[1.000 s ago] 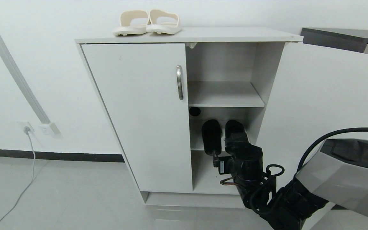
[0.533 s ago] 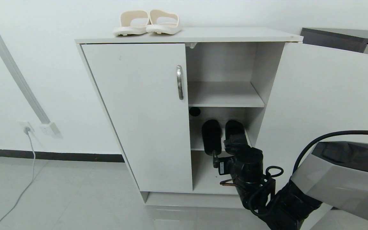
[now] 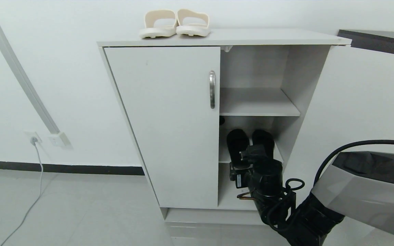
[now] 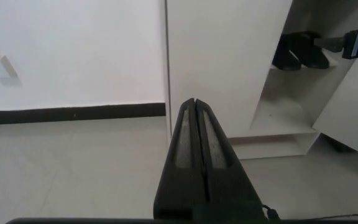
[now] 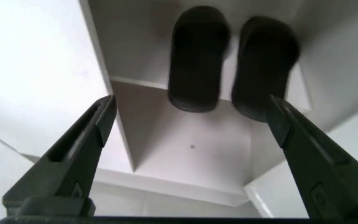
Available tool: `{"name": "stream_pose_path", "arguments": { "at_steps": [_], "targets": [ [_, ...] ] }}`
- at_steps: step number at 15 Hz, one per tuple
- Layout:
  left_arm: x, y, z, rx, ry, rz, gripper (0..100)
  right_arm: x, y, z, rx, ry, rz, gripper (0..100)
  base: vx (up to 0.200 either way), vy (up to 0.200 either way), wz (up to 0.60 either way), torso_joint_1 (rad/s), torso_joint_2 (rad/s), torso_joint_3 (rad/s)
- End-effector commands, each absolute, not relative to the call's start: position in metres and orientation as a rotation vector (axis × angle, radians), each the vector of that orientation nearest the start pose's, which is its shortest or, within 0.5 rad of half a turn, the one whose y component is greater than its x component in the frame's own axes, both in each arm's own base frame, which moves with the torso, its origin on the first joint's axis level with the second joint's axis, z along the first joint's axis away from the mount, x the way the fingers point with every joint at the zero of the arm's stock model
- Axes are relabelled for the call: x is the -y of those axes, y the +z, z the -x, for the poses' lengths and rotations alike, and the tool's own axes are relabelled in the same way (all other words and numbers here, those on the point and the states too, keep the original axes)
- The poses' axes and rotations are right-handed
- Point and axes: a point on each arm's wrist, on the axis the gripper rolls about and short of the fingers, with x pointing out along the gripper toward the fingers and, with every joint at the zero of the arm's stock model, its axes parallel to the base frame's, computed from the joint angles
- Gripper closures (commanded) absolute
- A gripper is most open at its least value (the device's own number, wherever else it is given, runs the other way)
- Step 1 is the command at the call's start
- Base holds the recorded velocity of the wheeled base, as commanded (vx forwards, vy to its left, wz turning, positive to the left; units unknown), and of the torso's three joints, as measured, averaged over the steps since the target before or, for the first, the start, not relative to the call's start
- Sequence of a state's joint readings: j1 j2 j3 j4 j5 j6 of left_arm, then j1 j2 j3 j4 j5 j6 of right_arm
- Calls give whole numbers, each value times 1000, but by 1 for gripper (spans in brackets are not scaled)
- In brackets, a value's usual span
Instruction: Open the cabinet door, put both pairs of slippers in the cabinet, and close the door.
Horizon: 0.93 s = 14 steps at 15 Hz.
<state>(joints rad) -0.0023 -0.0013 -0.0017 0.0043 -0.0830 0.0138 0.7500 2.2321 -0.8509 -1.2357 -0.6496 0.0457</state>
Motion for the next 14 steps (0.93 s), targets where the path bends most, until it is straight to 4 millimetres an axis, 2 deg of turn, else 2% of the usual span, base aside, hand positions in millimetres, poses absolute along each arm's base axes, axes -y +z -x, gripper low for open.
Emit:
{"name": "stream_pose_path", "arguments": {
  "at_steps": [1, 10, 14],
  "targets": [
    [2, 75, 23, -2, -84, -14, 100, -255, 64, -292, -115, 102, 58, 0, 0, 200, 0, 2, 7, 2],
    [2, 75, 23, -2, -84, -14, 100, -253, 61, -289, -125, 110, 94, 0, 0, 200, 0, 2, 1, 2],
    [2, 75, 23, -2, -84, -15, 100, -252, 59, -288, -132, 109, 100, 0, 0, 0, 0, 0, 0, 0]
  ]
}}
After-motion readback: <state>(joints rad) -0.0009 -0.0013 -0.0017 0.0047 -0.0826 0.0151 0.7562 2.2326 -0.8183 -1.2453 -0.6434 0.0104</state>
